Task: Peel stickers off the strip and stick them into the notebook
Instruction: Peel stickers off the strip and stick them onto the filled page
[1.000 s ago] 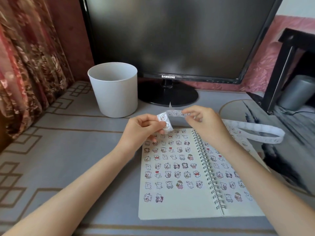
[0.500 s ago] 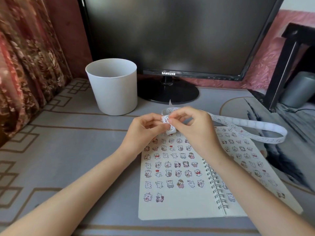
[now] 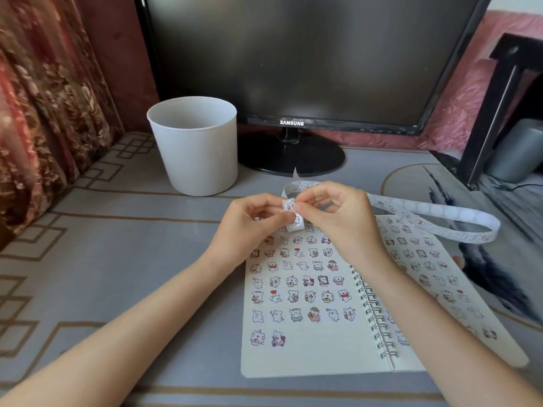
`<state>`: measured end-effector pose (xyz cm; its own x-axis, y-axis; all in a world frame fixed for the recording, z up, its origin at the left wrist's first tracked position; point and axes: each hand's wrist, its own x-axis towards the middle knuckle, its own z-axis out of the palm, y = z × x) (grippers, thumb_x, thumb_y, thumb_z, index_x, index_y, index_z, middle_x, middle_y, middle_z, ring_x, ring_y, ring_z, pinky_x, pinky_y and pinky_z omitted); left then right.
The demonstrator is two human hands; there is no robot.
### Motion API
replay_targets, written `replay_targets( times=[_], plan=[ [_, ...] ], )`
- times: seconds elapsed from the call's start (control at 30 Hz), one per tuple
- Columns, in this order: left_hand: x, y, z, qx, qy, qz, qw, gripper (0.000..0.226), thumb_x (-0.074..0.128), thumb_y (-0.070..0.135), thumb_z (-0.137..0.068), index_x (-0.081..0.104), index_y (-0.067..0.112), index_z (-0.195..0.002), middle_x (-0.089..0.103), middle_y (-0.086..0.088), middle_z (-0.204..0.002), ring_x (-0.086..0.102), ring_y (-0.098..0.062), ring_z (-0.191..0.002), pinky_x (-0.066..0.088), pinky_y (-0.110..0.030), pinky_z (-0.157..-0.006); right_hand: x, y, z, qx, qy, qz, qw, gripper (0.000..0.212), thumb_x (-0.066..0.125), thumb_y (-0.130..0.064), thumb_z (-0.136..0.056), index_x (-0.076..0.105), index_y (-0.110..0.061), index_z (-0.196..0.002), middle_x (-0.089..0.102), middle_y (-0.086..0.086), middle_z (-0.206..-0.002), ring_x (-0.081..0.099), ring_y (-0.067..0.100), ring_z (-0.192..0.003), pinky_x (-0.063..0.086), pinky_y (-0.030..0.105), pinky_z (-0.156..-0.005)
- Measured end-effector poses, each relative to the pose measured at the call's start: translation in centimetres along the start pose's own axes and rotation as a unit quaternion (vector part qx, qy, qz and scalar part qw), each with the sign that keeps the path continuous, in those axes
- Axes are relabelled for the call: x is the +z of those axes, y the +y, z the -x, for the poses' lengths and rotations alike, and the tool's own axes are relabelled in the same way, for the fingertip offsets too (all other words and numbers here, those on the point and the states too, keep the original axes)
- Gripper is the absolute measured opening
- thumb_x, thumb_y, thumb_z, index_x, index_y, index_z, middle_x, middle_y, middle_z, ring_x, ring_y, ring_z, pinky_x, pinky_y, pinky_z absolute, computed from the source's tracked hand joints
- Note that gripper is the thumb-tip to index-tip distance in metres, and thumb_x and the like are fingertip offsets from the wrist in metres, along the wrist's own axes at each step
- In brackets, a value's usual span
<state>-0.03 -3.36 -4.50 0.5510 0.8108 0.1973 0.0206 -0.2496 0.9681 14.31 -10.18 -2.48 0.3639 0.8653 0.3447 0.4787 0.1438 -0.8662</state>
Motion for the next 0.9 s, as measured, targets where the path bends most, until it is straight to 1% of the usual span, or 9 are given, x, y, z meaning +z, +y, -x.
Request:
replay_targets(
  times=[0.07,0.17,0.27,0.4,0.47,0.57,0.63,0.73,0.9],
  plan=[
    [0.00,-0.01,-0.01,0.006,0.001,-0.015,1.000,0.010,0.072,0.011,-0.081,0.073,0.018,-0.088,0.073,0.005,-0.077,0.064,-0.001,-0.072,0.047,-0.013,-0.069,-0.10,-0.03,-0.05,0.003,-0.007,0.006,1.000,0.009,0.076,-0.012,-0.075,0.071,-0.019,-0.077,0.070,-0.009,-0.074,0.063,0.009,-0.076,0.049,0.019,-0.075],
    [-0.03,0.01,0.05,0.010,0.000,-0.031,0.999,0.010,0.072,0.011,-0.081,0.073,0.017,-0.089,0.072,0.007,-0.076,0.061,0.003,-0.068,0.041,-0.007,-0.063,-0.26,0.08,-0.20,0.027,-0.020,0.011,0.999,0.009,0.077,-0.016,-0.075,0.070,-0.022,-0.074,0.066,-0.013,-0.069,0.055,0.004,-0.068,0.042,0.013,-0.063],
    [0.03,-0.05,0.10,0.009,-0.002,-0.029,1.000,0.010,0.072,0.011,-0.082,0.073,0.016,-0.090,0.073,0.006,-0.077,0.060,0.002,-0.067,0.042,-0.009,-0.062,-0.30,0.09,-0.18,0.034,-0.025,0.012,0.999,0.008,0.076,-0.017,-0.076,0.069,-0.022,-0.075,0.062,-0.012,-0.064,0.048,0.003,-0.059,0.038,0.014,-0.056],
    [0.19,-0.05,0.17,-0.014,0.008,-0.013,1.000,0.008,0.072,0.013,-0.082,0.073,0.015,-0.090,0.073,0.006,-0.075,0.061,0.001,-0.065,0.046,-0.012,-0.063,-0.25,-0.22,0.10,0.022,-0.016,0.032,0.999,0.005,0.072,-0.015,-0.079,0.068,-0.018,-0.078,0.045,-0.021,-0.041,0.034,0.003,-0.041,0.027,0.012,-0.046],
    [0.31,0.05,0.24,-0.028,0.013,-0.001,1.000,0.004,0.072,0.015,-0.082,0.072,0.014,-0.086,0.072,0.004,-0.073,0.061,-0.002,-0.063,0.047,-0.014,-0.063,-0.18,-0.44,0.23,0.024,-0.005,0.035,0.999,0.003,0.071,-0.014,-0.080,0.068,-0.016,-0.079,0.046,-0.024,-0.040,0.037,0.002,-0.041,0.028,0.011,-0.046],
    [0.63,0.27,0.51,-0.033,0.016,0.006,0.999,0.010,0.071,0.016,-0.084,0.070,0.006,-0.084,0.069,-0.002,-0.065,0.052,-0.004,-0.045,0.040,-0.014,-0.048,0.01,-0.66,0.27,0.044,0.005,0.025,0.999,0.003,0.070,-0.014,-0.079,0.069,-0.017,-0.078,0.052,-0.026,-0.046,0.045,-0.002,-0.045,0.032,0.008,-0.049],
    [0.77,0.39,0.63,-0.035,0.022,0.003,0.999,0.010,0.069,0.016,-0.085,0.068,0.007,-0.084,0.068,-0.001,-0.059,0.048,-0.004,-0.038,0.036,-0.017,-0.041,0.15,-0.66,0.23,0.058,0.003,0.014,0.998,0.006,0.070,-0.017,-0.078,0.068,-0.021,-0.074,0.055,-0.024,-0.050,0.048,-0.004,-0.050,0.036,0.011,-0.054],
    [0.79,0.50,0.74,-0.028,0.026,0.015,0.999,0.007,0.068,0.013,-0.086,0.067,0.006,-0.085,0.070,0.000,-0.061,0.059,-0.007,-0.044,0.039,-0.018,-0.040,0.16,-0.48,0.18,0.066,0.014,0.017,0.998,0.007,0.071,-0.023,-0.075,0.068,-0.024,-0.069,0.058,-0.019,-0.055,0.048,-0.003,-0.053,0.042,0.020,-0.060],
    [0.81,0.46,0.85,-0.017,0.036,-0.003,0.999,0.007,0.069,0.013,-0.085,0.070,0.007,-0.086,0.071,-0.001,-0.065,0.062,-0.008,-0.049,0.042,-0.018,-0.042,0.03,-0.49,0.12,0.077,0.017,0.011,0.997,0.007,0.071,-0.023,-0.076,0.069,-0.023,-0.069,0.063,-0.010,-0.064,0.052,0.006,-0.061,0.045,0.027,-0.066]
  ],
)
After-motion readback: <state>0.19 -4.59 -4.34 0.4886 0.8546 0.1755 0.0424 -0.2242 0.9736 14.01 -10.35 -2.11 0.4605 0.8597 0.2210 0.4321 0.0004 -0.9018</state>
